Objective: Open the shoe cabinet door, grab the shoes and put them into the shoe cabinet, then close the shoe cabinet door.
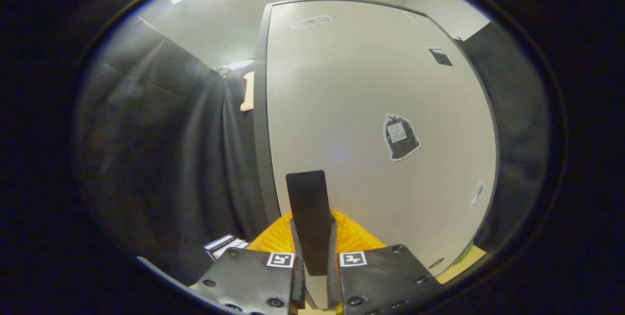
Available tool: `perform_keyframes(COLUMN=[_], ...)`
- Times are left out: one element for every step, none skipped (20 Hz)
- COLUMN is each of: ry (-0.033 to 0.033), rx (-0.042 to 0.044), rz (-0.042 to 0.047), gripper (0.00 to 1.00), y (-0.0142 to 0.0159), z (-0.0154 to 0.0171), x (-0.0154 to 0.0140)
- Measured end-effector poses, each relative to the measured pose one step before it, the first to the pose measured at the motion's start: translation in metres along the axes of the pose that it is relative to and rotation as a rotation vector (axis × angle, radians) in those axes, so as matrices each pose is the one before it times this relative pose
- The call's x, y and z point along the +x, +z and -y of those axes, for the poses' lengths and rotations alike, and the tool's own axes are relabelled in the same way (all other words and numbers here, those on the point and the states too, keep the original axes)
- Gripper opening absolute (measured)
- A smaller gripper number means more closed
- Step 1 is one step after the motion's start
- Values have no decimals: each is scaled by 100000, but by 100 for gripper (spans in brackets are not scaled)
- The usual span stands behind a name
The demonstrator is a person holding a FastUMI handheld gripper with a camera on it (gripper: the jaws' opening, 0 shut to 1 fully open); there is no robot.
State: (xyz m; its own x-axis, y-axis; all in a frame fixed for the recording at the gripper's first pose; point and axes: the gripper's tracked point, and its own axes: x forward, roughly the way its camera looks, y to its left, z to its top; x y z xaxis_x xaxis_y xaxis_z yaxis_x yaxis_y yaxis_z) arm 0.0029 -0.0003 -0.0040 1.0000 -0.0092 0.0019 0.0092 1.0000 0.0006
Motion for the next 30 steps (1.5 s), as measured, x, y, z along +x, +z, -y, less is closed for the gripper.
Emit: perform_keyframes(ry=[458, 212, 144, 158, 124, 97, 219, 422, 619, 684, 711, 750, 887, 921, 928, 948, 1028, 1087, 1071, 896, 733, 648, 596, 382, 111, -195, -423, -571, -613, -776], rx=[417, -199, -320, -92, 60, 176, 223, 182, -28, -114, -145, 205, 497, 480, 105, -163, -63, 65, 77, -44, -132, -115, -58, -100, -213, -266, -263, -166, -116, 20], rz=[-212, 4, 56, 120, 84, 98, 92, 9, -106, -80, -137, -91, -138, -61, -16, -223, -317, -315, -302, -350, -279, -202, -187, -91, 174, 329, 250, 281, 91, 189], gripper=[19, 19, 19, 19, 19, 19, 19, 19, 19, 19, 19, 19, 19, 19, 19, 19, 19, 19, 19, 19, 19, 19, 19, 19, 19, 19, 19, 19, 19, 18], y=[-15, 93, 38, 48, 15, 43, 28, 48, 14, 116, 88, 126, 39, 94, 101, 170, 64, 99, 34, 201, 186, 218, 132, 190, 65, 254, 131, 141, 95, 150], z=[-25, 38, 100, 54, 10, 126, 70, 65, 55, 158, 119, 182, 164, 182, 194, 216, 232, 239, 285, 455, 393, 469, 506, 534, 316, 367, 389, 574, 741, 653], x=[-254, -318, -341, -326, -362, -442, -548, -543, -579, -508, -562, -600, -680, -658, -684, -654, -700, -626, -671, -479, -430, -437, -358, -560, -942, -904, -913, -1006, -1071, -854])
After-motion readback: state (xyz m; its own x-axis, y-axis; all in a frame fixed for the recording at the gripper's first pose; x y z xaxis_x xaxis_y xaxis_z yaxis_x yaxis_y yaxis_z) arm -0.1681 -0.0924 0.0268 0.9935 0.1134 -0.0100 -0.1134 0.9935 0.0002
